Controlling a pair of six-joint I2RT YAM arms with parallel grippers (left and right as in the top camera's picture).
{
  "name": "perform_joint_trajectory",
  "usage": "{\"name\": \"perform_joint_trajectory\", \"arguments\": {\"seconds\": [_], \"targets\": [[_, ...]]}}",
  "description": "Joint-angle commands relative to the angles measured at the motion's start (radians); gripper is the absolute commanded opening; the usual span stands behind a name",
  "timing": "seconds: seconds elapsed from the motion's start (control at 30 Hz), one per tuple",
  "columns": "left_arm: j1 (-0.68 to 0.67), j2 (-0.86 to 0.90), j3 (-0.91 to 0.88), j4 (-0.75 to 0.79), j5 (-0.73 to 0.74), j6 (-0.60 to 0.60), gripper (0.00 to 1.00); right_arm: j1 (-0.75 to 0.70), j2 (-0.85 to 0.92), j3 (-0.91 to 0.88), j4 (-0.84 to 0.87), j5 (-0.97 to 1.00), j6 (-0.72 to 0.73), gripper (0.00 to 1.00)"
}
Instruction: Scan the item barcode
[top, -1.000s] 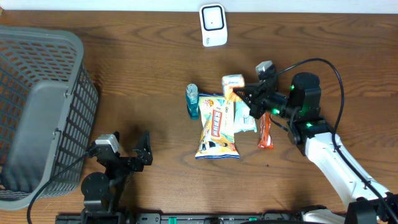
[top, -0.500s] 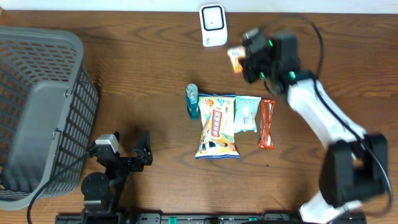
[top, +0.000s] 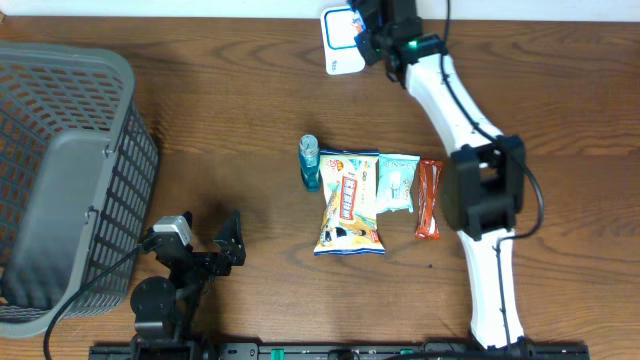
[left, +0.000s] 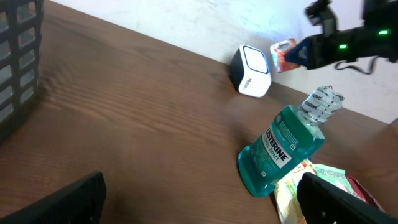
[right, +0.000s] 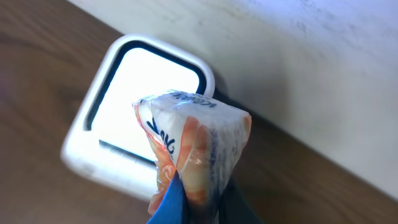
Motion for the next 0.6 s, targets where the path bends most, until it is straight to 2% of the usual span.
{"name": "perform_joint_trajectory", "arguments": {"seconds": [0.0,0.27,0.43,0.57], "targets": [[-0.004,-0.001,-0.015,-0.025,0.010,-0.001,0.98,0.037,0.048,0.089,0.000,0.091,-0.076,0.01],[-0.004,-0.001,-0.015,-0.025,0.010,-0.001,0.98,0.070,0.045,0.132,-0.065,0.167,-0.046,0.01],[-0.004,-0.001,-0.015,-0.024,0.010,-0.001,0.98,0.071,0.030,0.277,-0.368,0.292,0.030,0.01],[-0.004,-0.001,-0.015,-0.025,0.010,-0.001,0.98,0.034,0.005,0.368,-0.662,0.490,0.207,0.01]]}}
